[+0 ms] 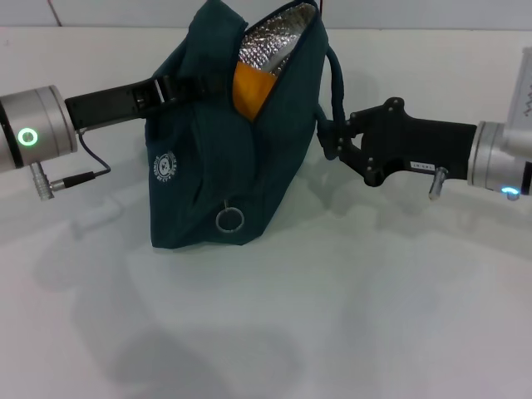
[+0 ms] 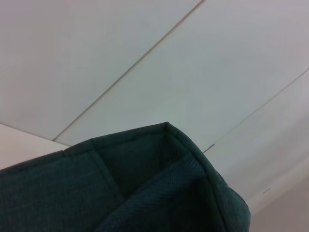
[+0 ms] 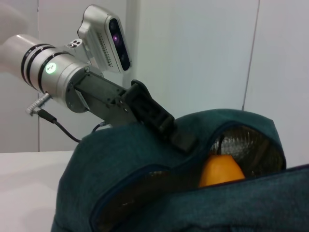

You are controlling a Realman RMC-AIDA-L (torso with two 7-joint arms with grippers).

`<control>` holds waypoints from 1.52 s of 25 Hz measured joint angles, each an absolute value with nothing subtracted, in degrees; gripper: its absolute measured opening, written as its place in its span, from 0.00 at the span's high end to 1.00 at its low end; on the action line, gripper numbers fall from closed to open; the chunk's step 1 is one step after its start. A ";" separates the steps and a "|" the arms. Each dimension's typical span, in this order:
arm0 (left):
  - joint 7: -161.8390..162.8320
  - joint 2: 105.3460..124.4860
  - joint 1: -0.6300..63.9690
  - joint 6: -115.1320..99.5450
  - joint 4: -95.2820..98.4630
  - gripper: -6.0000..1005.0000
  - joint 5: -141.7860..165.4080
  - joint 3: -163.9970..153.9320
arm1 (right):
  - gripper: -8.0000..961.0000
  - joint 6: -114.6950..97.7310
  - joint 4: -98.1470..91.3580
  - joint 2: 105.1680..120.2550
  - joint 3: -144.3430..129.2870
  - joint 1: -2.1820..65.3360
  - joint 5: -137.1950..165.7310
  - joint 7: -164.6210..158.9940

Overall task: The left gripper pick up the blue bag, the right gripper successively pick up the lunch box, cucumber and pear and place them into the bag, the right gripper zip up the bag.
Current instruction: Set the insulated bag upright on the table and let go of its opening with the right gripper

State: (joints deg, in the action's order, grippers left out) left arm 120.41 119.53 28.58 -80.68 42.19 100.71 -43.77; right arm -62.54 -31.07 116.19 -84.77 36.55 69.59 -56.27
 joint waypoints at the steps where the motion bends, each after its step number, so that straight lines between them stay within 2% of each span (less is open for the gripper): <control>1: 120.41 119.53 28.58 -80.68 42.19 0.95 100.63 -43.77 | 0.92 -62.82 -31.74 116.19 -84.74 36.06 69.58 -56.12; 9: 120.41 119.53 28.35 -81.05 42.18 0.95 98.02 -44.13 | 0.92 -70.06 -44.25 115.48 -82.08 26.19 66.78 -52.95; 16: 120.46 119.78 28.89 -82.73 42.05 0.95 97.66 -45.89 | 0.92 -79.14 -46.69 115.22 -74.32 22.35 66.44 -53.51; 38: 112.76 119.92 26.76 -82.85 32.29 0.95 92.52 -51.77 | 0.93 -85.48 -45.80 114.48 -73.16 19.35 72.29 -56.67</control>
